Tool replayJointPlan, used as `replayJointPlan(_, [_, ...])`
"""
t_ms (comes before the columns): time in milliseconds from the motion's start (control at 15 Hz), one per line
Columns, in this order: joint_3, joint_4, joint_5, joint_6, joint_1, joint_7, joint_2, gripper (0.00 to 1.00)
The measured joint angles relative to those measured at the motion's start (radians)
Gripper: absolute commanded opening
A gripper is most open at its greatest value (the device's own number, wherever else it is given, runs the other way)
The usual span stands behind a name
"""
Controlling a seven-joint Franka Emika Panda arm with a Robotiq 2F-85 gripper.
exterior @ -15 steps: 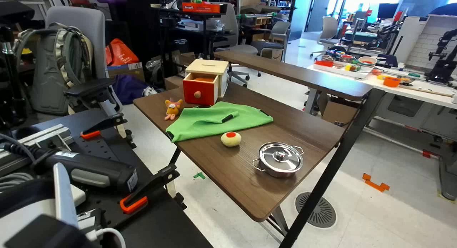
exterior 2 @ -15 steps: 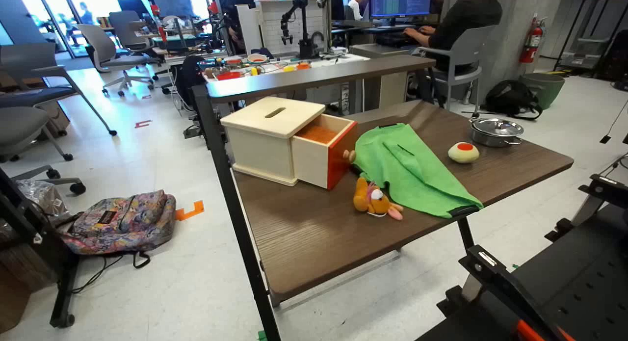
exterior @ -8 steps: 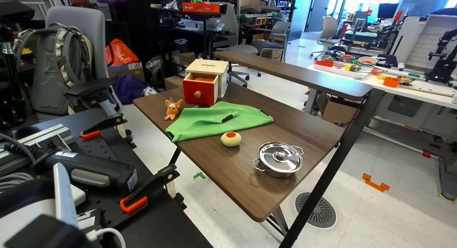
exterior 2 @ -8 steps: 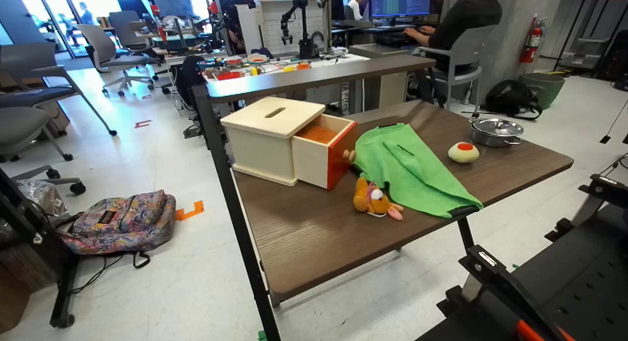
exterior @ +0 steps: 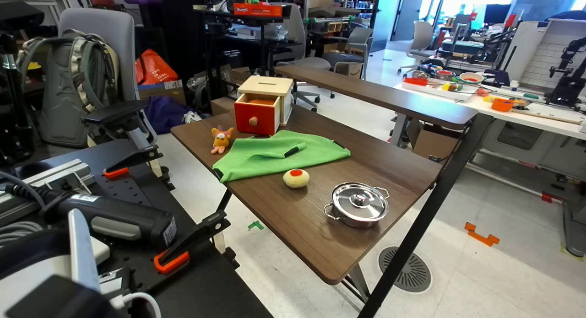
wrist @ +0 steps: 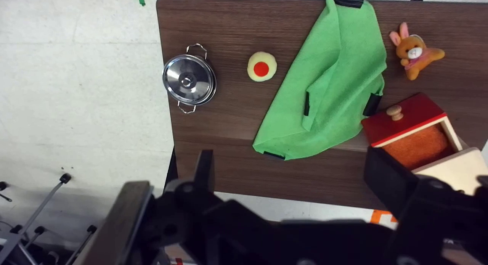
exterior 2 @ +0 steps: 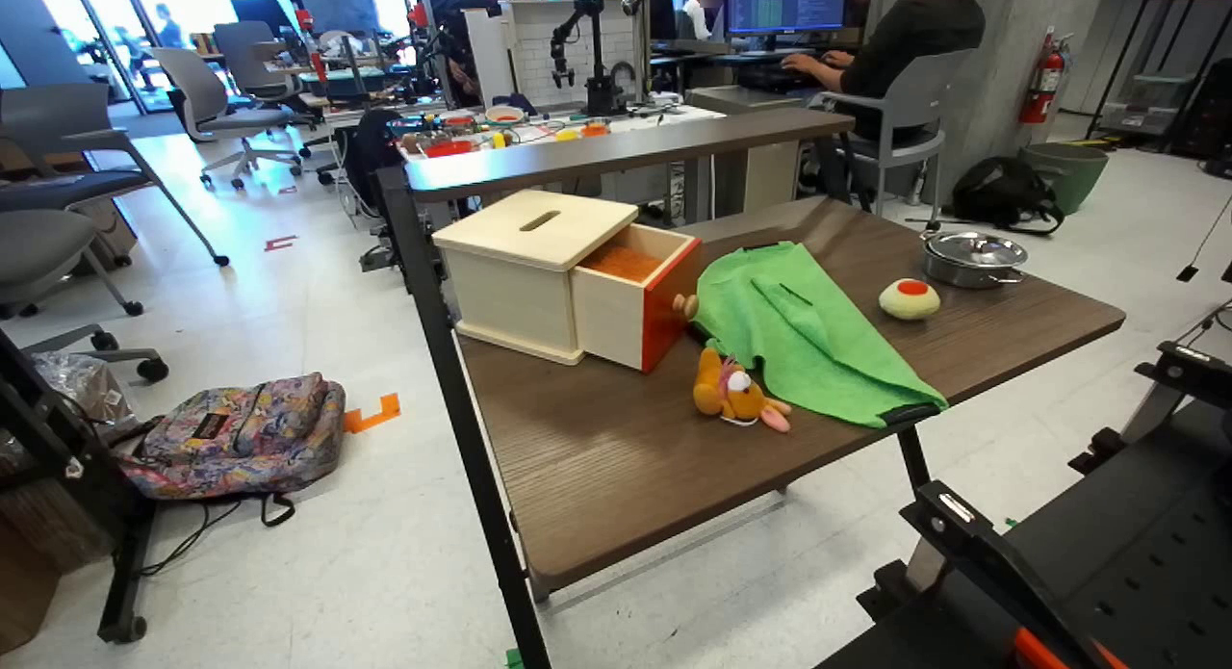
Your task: Move the green towel to the right
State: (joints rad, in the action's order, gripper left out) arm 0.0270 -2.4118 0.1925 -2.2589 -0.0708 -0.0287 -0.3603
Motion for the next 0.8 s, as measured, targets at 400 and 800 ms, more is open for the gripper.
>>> replayJointPlan(400, [0.048, 0.02, 0.021, -0.057, 0.043, -0.017, 0.206, 1.0])
replayJointPlan(800, [0.044, 0.106, 0.008, -0.112, 0.078, 0.07, 0.462, 1.0])
